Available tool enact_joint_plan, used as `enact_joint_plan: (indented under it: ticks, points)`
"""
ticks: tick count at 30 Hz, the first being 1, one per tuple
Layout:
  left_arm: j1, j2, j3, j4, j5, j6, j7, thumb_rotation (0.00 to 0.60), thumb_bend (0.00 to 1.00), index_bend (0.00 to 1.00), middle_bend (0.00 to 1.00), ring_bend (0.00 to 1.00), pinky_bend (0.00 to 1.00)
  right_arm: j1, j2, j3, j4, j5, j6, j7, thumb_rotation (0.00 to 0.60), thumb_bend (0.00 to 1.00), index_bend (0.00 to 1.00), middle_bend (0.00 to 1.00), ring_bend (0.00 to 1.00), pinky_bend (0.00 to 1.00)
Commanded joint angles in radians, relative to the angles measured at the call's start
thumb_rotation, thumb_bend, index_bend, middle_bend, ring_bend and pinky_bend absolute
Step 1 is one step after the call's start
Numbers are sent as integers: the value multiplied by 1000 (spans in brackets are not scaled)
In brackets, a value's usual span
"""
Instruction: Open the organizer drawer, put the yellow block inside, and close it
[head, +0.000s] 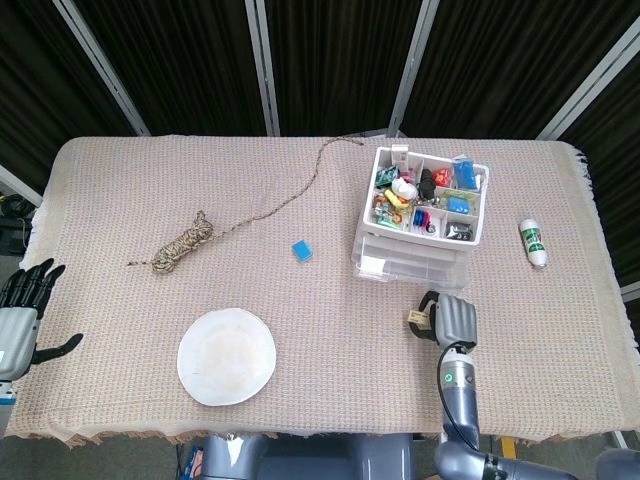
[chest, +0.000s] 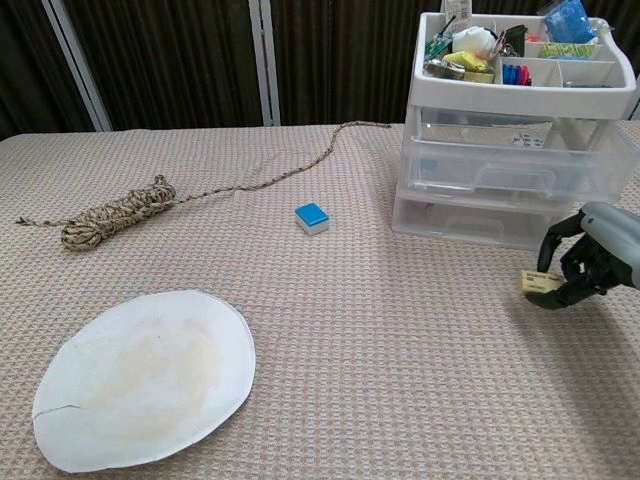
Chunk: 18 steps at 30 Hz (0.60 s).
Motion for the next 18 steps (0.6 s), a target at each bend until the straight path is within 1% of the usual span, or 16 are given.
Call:
enact_joint_plan:
  ticks: [1, 6, 9, 13, 18]
  points:
    - [0, 0, 0, 0, 1, 0, 0, 600, 209, 27, 0, 0, 0, -45, 50, -34, -65, -16, 33, 7, 600, 150, 625, 834, 769, 478]
    - [0, 0, 1, 0, 2, 0, 1, 600, 208, 27, 0, 0, 0, -83, 96, -53, -116, -6, 42, 21, 600, 151, 625, 834, 769, 478]
    - [0, -1, 1, 0, 2, 1, 2, 600, 207, 27, 0, 0, 0, -97, 116, -51, -130, 0, 45, 29, 600, 151, 625, 834, 769, 478]
    - [-1, -1, 0, -1, 1, 0, 2, 600, 207, 28, 0, 0, 0, -111, 142, -38, -146, 2, 59, 43, 600, 150, 626, 835, 769, 478]
    - [-1, 0, 0, -2, 0, -1, 3, 600, 209, 28, 0, 0, 0, -136, 208, 7, -205, 19, 73, 82, 600, 151, 628, 834, 769, 478]
